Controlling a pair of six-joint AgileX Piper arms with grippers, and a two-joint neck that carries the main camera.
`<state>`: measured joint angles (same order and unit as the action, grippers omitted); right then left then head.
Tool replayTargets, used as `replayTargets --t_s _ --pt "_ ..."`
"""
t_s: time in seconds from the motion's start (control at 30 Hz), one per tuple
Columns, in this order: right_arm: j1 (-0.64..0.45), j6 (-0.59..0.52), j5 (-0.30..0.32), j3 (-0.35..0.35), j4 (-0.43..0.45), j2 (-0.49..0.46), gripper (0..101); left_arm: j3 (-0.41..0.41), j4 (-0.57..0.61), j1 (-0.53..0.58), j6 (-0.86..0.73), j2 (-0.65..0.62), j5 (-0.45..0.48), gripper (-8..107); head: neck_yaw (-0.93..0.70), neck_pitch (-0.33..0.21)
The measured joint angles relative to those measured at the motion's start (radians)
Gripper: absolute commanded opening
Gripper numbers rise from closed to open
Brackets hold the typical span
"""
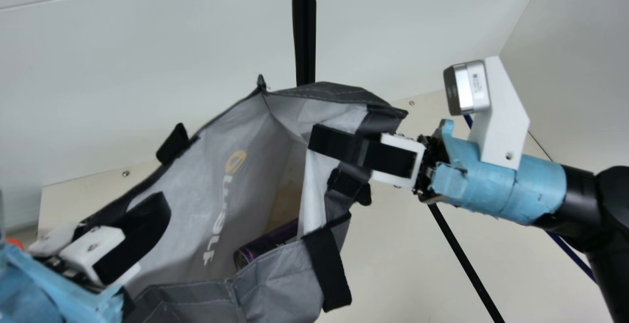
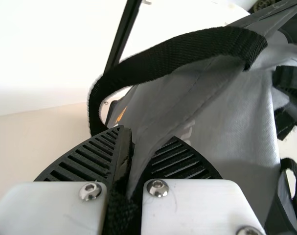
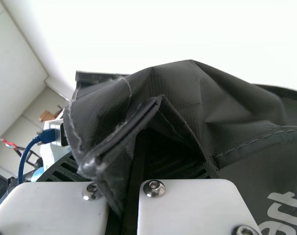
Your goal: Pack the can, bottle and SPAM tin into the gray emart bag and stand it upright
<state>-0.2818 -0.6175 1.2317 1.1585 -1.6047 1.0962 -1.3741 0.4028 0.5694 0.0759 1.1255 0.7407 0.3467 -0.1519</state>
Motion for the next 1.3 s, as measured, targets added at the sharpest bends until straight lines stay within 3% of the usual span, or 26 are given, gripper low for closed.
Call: replayTargets --t_s 0.7,1.0,1.3 --pt "-0.059 0.246 -0.008 -0.001 0.192 -0.173 0 0.064 0.006 0.105 0.057 -0.085 0.083 -8 0.002 0.0" --pt "-0.044 0.271 -0.023 -0.016 0.296 -0.146 0 0.068 0.073 0.051 0.001 -0.034 0.119 -8 0.002 0.0" --pt "-0.035 0.18 -0.03 -0.029 0.395 -0.043 0 0.035 0.188 -0.035 -0.145 0.096 0.128 -8 0.002 0.0"
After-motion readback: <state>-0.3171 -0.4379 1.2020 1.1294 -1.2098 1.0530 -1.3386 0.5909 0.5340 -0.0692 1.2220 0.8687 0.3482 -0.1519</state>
